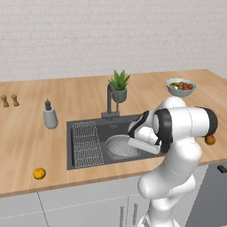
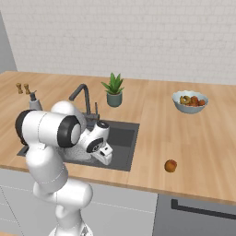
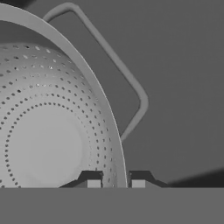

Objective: Put the colander in the sink, put the peach, tangerine in the colander, and turn on the sink faucet and pour water over the colander.

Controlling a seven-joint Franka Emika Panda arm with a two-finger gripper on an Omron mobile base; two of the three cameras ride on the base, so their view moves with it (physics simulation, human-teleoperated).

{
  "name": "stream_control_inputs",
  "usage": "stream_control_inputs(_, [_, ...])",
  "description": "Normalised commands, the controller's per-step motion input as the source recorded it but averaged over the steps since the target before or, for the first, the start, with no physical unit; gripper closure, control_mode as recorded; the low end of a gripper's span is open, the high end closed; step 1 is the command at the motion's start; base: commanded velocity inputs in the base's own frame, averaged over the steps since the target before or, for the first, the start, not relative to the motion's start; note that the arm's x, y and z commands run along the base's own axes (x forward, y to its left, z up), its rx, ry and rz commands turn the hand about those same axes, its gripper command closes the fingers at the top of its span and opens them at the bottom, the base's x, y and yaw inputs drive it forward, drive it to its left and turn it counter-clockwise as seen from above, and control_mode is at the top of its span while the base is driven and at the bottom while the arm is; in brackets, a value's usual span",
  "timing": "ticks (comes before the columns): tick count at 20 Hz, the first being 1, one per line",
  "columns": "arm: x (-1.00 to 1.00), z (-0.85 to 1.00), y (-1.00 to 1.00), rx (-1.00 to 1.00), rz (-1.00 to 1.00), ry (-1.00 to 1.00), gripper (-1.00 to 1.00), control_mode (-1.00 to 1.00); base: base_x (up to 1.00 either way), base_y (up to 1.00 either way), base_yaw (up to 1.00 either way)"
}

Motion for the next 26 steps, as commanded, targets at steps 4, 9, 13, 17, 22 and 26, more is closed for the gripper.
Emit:
stream_control_inputs(4, [-0.14,-0.01,0.07,-0.05,0.0,0.0,1.0,-1.0,0.0,0.0,0.0])
stream_control_inputs(9, [-0.07,-0.01,0.02,-0.02,0.0,0.0,-1.0,-1.0,0.0,0.0,0.0])
stream_control_inputs(13, [-0.09,0.04,0.0,0.0,0.0,0.0,-1.0,-1.0,0.0,0.0,0.0])
stream_control_inputs(17, [-0.31,0.47,-0.05,0.0,0.0,-0.01,-1.0,-1.0,0.0,0.0,0.0])
stream_control_inputs(22, [-0.54,1.0,-0.33,0.0,0.0,-0.12,-1.0,-1.0,0.0,0.0,0.0])
stream_control_inputs(26, [-0.39,1.0,-0.55,0.0,0.0,-0.09,-1.0,-1.0,0.0,0.0,0.0])
